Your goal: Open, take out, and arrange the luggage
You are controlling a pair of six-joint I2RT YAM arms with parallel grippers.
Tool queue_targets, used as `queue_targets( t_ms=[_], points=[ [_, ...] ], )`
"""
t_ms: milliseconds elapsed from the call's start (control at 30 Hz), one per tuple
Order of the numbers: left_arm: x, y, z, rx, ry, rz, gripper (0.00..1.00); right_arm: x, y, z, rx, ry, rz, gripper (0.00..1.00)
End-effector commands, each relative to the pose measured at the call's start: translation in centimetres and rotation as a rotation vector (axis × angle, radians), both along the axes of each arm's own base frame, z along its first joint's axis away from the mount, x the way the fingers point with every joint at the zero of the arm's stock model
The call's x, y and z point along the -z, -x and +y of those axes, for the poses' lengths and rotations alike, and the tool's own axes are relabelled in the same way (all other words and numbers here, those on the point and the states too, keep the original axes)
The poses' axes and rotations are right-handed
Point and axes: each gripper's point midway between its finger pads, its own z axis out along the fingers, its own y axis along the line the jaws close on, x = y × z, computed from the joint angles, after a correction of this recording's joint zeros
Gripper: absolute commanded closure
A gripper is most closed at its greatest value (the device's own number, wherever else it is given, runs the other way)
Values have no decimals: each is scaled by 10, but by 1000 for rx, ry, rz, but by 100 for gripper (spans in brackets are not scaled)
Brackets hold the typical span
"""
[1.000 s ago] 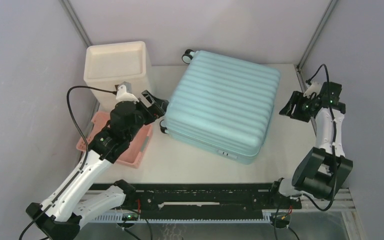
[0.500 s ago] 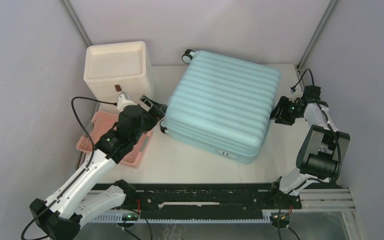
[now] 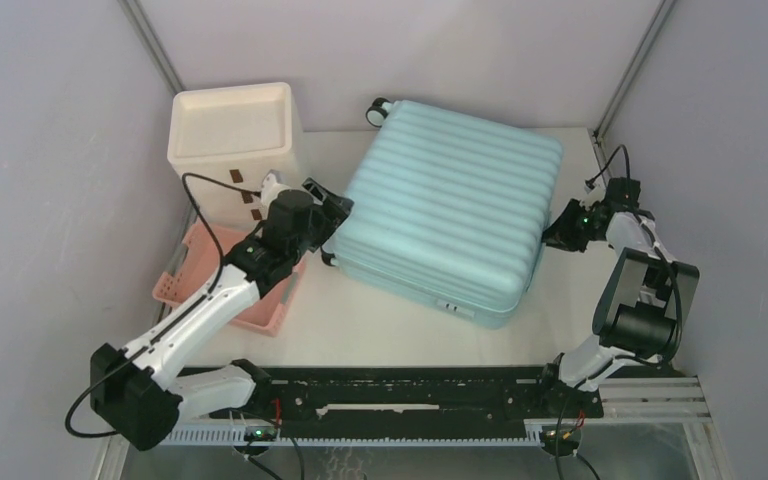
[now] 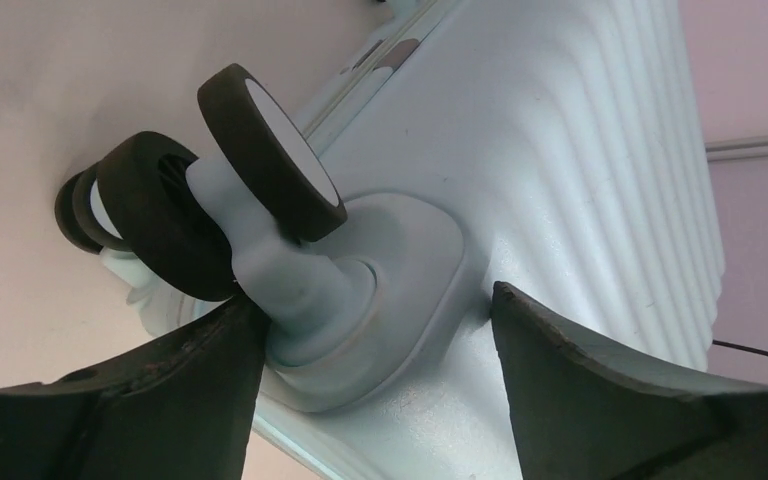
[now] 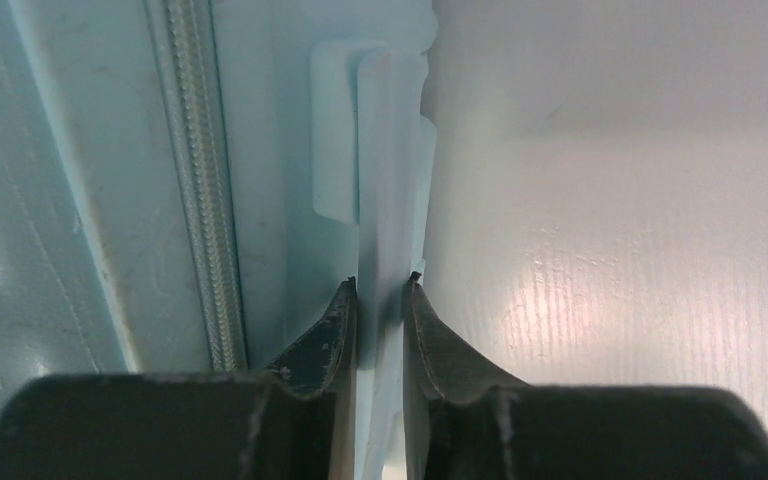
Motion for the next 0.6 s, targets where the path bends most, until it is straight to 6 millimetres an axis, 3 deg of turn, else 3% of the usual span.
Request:
queue_targets(
  t_ms=[0,167,267,467,567],
  points=[
    [-12,-20,-37,121,18,-8,21,-23,1,-39,123,78,-90,91],
    [-22,-48,-59,176,-16,-36,25,-20,13,-51,181,63,-79,92],
    [-30,-71,-78,224,-26,-59,26,-19,21,-47,192,39,-70,92],
    [-46,-135,-116,298,-38,-106,27,-26,30,-16,151,-33,-75,90],
    [-59,-168,-124,306,-42,-152,27,-30,31,2,87,-49,-88,84]
  ],
)
